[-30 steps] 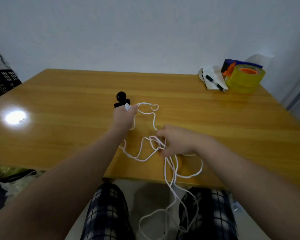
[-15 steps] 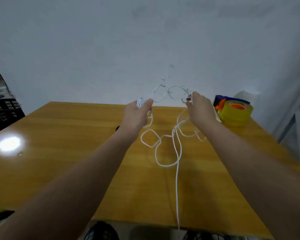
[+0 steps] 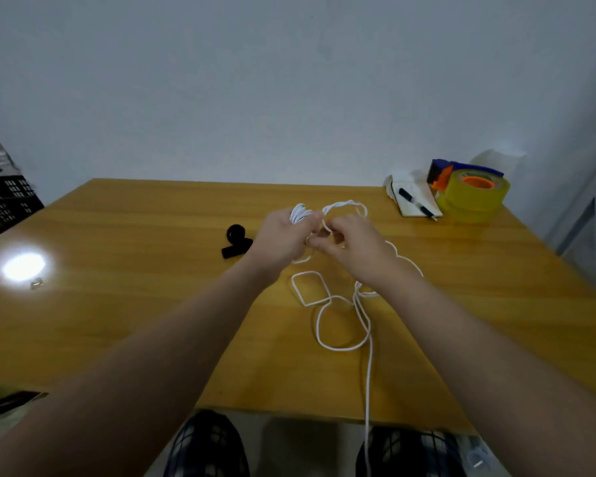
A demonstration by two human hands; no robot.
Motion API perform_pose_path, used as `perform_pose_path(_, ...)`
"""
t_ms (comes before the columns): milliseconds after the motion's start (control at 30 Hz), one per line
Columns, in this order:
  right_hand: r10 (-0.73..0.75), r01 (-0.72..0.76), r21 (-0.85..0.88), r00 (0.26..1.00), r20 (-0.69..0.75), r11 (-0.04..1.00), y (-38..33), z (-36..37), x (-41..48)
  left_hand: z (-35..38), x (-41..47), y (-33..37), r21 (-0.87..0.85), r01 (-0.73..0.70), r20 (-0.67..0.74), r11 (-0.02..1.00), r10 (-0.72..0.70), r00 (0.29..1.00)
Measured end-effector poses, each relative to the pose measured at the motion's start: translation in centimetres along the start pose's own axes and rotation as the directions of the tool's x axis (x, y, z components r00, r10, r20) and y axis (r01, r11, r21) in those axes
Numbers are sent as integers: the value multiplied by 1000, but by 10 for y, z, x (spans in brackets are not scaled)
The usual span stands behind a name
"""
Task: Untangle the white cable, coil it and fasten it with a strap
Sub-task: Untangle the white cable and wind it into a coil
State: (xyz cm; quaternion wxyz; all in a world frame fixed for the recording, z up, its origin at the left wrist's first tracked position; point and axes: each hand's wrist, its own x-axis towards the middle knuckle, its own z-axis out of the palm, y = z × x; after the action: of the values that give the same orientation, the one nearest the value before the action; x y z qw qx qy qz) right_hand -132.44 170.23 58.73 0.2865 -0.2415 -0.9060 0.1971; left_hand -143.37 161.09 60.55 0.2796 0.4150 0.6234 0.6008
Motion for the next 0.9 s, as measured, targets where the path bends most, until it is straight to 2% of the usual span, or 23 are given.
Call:
perform_pose_path(67, -75, 70, -73, 996, -58, 995, 7, -4, 1, -3, 2, 1, 55, -15, 31, 998, 13, 999)
perform_pose_path(100, -65, 63, -21, 991, -117, 998, 8, -7, 0, -6, 5, 0, 118, -24, 25, 993, 21, 999)
perform_pose_path(167, 101, -46, 236, 969, -225, 971, 15, -14, -3, -15, 11, -6, 279, -22, -46, 960, 37, 998)
perform_pose_path(200, 211, -126, 336, 950, -230, 933, 20, -18, -5, -20, 15, -11, 317, 4, -119, 948, 35, 992)
perform_pose_path(267, 427, -317, 405, 877, -218, 858, 37, -26, -7, -30, 19, -19, 212, 100, -311, 972, -30, 950)
perform_pose_path(333, 651, -520, 444, 726, -219, 729, 62, -28, -8, -39, 22, -23, -16, 169, -487, 985, -156, 860)
perform_pose_path(367, 720, -610, 412, 663, -202, 677, 73, -29, -10, -41, 22, -23, -92, 187, -533, 978, -207, 820)
perform_pose_path(400, 750, -682, 325, 638, -175, 655, 80, -28, -12, -41, 21, -23, -138, 187, -546, 973, -232, 805)
perform_pose_path(467, 756, -755, 58, 647, -101, 654, 88, -25, -17, -37, 21, -27, -209, 166, -489, 964, -250, 836)
perform_pose_path(533, 763, -752, -226, 644, -56, 619, 82, -22, -16, -31, 21, -31, -207, 190, -367, 960, -256, 894)
perform_pose_path(567, 739, -713, -349, 669, -80, 608, 75, -22, -15, -29, 22, -33, -171, 199, -305, 965, -244, 921)
perform_pose_path(600, 677, -663, -403, 724, -130, 631, 67, -22, -12, -27, 22, -33, -125, 199, -258, 972, -226, 939)
perform_pose_path(633, 571, -601, -368, 796, -198, 710, 58, -23, -10, -24, 21, -32, -83, 187, -225, 979, -202, 953)
perform_pose_path(667, 425, -495, -244, 858, -288, 834, 45, -24, -9, -22, 21, -31, -50, 168, -200, 985, -175, 964)
perform_pose_path(700, 257, -310, -83, 888, -381, 947, 29, -24, -9, -17, 19, -29, -24, 147, -175, 989, -149, 973)
perform_pose_path(733, 125, -120, 40, 898, -421, 992, 13, -23, -8, -13, 17, -27, 1, 130, -149, 992, -128, 981)
perform_pose_path(767, 14, 14, 73, 927, -374, 997, -1, -19, -7, -8, 16, -25, 21, 116, -124, 993, -112, 986)
perform_pose_path(800, -52, 67, 52, 965, -257, 996, -10, -14, -4, -4, 16, -23, 28, 106, -107, 994, -102, 989)
perform_pose_path(867, -49, 49, 19, 999, -4, 999, -11, -4, -2, 1, 15, -19, -8, 103, -87, 995, -103, 991)
perform_pose_path(900, -11, 8, 61, 999, 41, 998, -8, -2, -3, 1, 14, -17, -37, 103, -71, 994, -106, 992)
